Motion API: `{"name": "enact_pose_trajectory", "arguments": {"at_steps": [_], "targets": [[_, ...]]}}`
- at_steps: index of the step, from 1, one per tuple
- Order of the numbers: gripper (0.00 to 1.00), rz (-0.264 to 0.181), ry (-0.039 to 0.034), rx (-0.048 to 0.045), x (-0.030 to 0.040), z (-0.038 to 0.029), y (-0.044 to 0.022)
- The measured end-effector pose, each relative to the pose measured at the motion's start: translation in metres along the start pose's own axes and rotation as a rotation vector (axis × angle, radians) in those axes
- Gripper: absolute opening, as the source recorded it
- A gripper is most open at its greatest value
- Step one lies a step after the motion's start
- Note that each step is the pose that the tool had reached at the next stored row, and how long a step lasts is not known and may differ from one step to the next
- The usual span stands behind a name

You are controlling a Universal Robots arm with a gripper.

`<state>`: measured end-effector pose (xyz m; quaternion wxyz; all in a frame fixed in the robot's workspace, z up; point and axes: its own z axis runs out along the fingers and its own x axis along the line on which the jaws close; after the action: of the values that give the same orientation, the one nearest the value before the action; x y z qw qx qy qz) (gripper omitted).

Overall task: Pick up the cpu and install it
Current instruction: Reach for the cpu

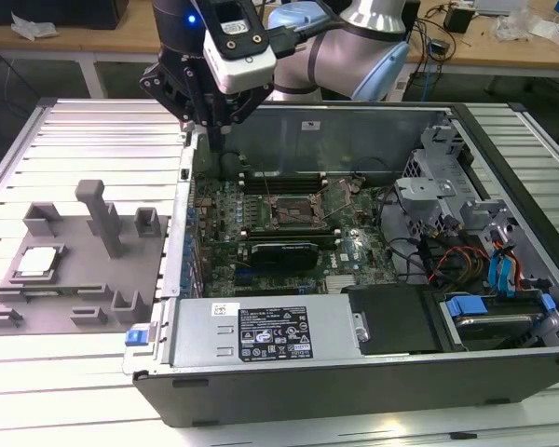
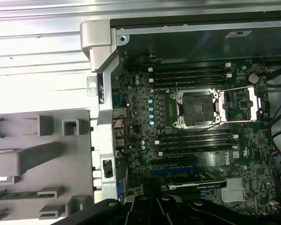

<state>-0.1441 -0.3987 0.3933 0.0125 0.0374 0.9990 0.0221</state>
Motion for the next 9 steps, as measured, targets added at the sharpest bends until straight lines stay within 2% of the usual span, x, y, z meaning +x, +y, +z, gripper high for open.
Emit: {"name": "enact_pose_trajectory", "arguments": {"at_steps": [9], "targets": [[0.11,0.0,0.0001,0.0002,0.0102,-0.0004,-0.0007]]}}
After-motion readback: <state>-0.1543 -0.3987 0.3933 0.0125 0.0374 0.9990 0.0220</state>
